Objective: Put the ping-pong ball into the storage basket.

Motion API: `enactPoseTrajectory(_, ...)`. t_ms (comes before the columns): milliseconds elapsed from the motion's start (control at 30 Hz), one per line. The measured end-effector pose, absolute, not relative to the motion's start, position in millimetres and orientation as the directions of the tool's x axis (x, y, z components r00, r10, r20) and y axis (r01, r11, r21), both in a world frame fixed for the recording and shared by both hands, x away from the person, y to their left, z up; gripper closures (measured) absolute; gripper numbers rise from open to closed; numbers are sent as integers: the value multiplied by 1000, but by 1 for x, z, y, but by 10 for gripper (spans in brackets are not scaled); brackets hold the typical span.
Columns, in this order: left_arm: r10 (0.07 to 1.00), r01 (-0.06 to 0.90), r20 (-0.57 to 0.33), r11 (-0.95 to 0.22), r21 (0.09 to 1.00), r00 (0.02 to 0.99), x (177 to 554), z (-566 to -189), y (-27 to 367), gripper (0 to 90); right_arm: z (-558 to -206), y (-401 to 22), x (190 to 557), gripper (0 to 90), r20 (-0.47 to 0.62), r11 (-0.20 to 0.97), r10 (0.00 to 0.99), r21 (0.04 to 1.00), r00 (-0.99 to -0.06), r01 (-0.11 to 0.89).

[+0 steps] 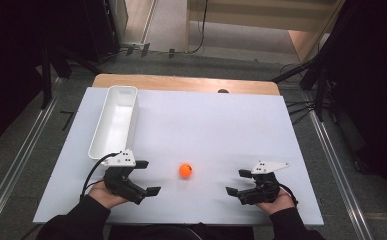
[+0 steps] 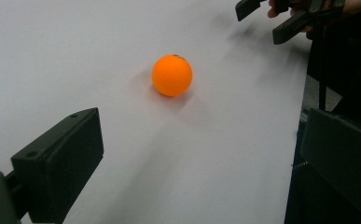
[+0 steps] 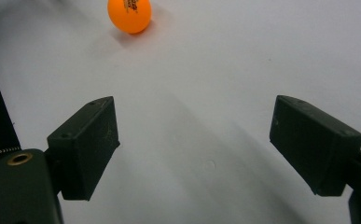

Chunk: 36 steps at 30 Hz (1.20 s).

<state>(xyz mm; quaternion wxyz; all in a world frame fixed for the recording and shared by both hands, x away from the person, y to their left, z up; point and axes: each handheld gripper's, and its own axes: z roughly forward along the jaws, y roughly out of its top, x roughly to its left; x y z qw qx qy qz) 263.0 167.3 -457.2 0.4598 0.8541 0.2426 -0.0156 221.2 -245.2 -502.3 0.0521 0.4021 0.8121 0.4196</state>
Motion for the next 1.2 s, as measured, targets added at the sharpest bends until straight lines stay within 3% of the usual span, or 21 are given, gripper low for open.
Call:
enactPoseTrajectory(567, 459, 451, -240, -433, 780, 855, 276, -452, 157, 0, -501, -245, 220, 141, 257, 304, 711, 727, -655, 616)
enactPoseTrajectory(1200, 466, 450, -240, -416, 790, 852, 287, -444, 140, 0, -504, -244, 221, 142, 248, 328, 707, 715, -662, 618)
